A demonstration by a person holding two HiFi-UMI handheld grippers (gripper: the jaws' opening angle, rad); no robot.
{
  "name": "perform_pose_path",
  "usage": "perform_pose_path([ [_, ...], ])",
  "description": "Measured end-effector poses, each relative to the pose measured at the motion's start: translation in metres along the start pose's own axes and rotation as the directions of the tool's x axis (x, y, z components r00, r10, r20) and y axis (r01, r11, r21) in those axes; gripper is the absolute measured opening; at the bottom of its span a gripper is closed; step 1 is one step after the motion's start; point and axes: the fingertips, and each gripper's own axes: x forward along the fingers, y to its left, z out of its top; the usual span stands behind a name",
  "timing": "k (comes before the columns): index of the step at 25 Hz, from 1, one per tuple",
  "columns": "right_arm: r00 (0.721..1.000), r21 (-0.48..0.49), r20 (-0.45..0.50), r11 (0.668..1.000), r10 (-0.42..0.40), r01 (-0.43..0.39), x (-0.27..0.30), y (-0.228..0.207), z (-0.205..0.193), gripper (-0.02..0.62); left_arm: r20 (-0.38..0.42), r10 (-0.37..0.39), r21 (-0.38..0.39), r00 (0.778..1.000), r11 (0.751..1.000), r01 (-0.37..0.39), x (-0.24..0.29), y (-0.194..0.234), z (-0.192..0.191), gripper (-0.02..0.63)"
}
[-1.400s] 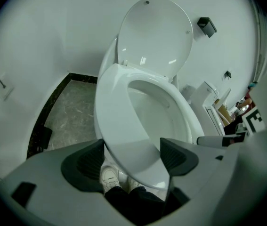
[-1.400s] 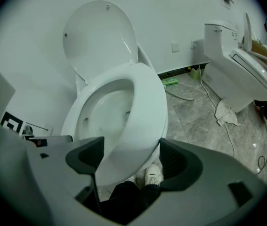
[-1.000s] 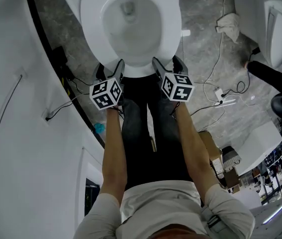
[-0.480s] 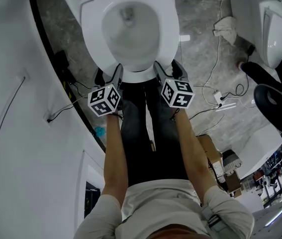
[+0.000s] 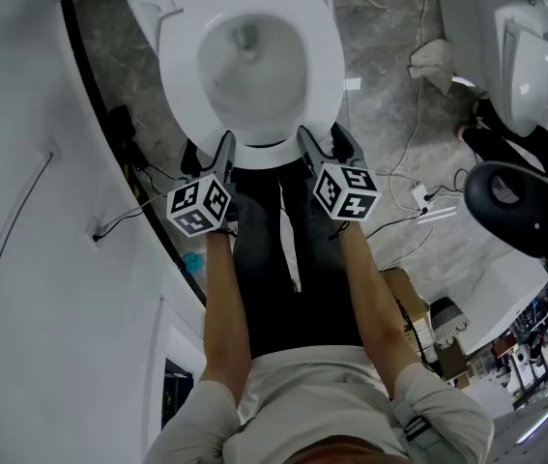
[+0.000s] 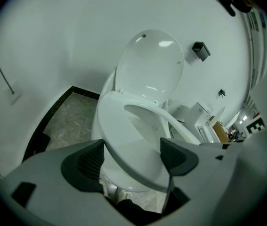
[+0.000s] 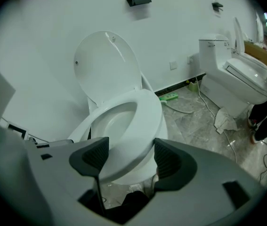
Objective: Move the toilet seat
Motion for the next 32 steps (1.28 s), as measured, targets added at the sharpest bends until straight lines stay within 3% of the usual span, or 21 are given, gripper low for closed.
perform_pose_path([
  [25,0.992,0.065,0.124,0.997,0.023,-0.031,-0.033,0.021,0.050,0.301,0.119,-0.037,-0.074,0.992,0.996,0.046,-0.028,-0.019,0.049,0.394],
  [32,0.990,0.080,0.142,0.996,0.023,-0.035,-0.039,0.023,0.060,0.299,0.154,-0.001,0.020,0.988,1.000,-0.002,-0.037,-0.025,0.063,0.393],
])
